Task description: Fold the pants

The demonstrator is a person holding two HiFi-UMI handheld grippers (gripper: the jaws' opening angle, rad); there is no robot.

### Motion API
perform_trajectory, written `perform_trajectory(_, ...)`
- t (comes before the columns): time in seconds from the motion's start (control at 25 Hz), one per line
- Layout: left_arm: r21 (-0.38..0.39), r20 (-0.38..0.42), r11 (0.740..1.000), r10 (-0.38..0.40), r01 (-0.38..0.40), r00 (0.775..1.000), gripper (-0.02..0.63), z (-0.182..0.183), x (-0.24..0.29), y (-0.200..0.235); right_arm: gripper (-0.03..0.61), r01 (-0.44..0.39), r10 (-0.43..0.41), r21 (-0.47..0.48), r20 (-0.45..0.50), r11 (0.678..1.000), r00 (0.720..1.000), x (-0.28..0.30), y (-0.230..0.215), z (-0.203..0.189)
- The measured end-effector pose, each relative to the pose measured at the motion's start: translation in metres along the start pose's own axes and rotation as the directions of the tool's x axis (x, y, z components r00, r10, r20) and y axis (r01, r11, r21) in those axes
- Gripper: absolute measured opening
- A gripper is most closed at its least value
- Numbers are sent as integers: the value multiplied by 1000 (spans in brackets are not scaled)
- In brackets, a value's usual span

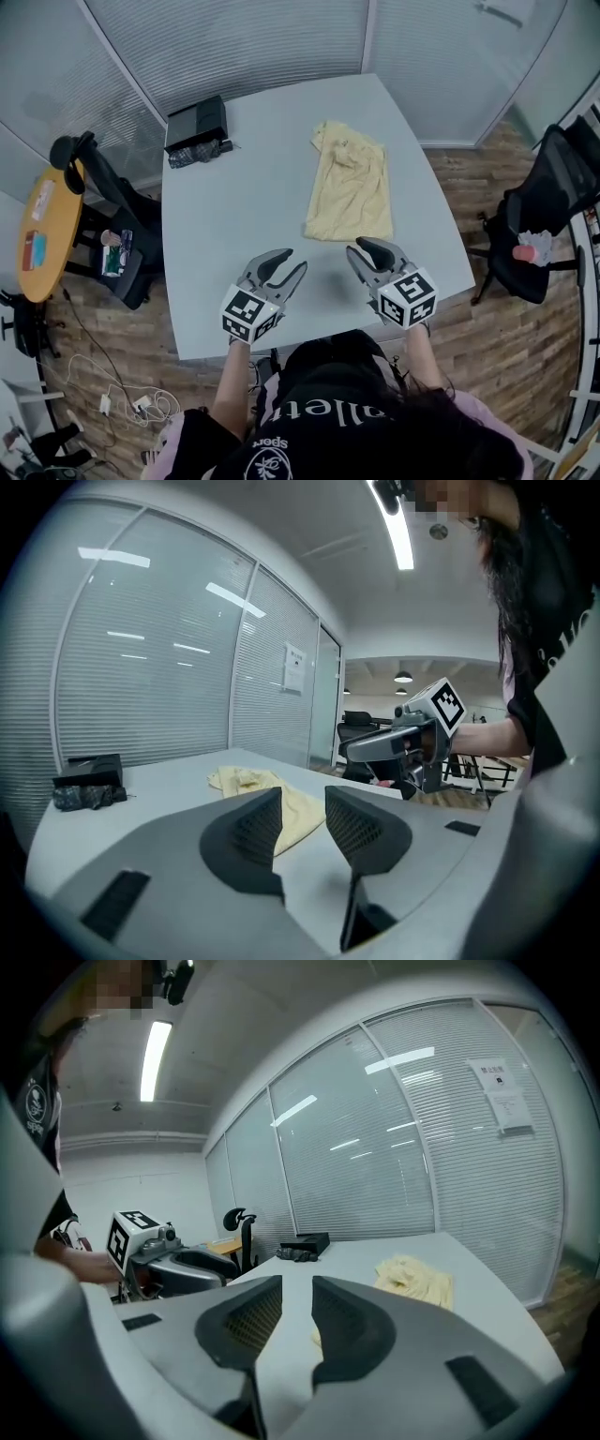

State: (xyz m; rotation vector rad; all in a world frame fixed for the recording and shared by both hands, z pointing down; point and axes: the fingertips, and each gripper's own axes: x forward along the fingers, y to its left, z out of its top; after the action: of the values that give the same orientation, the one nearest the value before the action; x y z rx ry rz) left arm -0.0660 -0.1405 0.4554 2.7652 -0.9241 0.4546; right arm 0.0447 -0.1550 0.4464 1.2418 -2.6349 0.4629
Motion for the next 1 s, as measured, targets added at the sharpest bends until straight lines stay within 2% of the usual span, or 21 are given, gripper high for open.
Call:
perform_trajectory(0.24,13,5,1000,-1,1,1000,118,-16,-38,-22,79,-6,6,-6,-7,1000,1000,-13,47,-16)
perform_trajectory(0.4,-32,-3,999,-6,6,1000,100,-32,-52,-34,66,-11,11,3,-25,1000,1000,-20,68,-30)
perform_trajectory(0.72,-64,41,997,48,-46,998,100,-25,-57,-40,51,-53,52,-9,-57,999,997,-19,73,-36)
perform_trajectory(1.0,-91,56,992,98,-93,994,97,-14,-53,-53,44,-113,110,-56,-55,992,992,-23,69,-21)
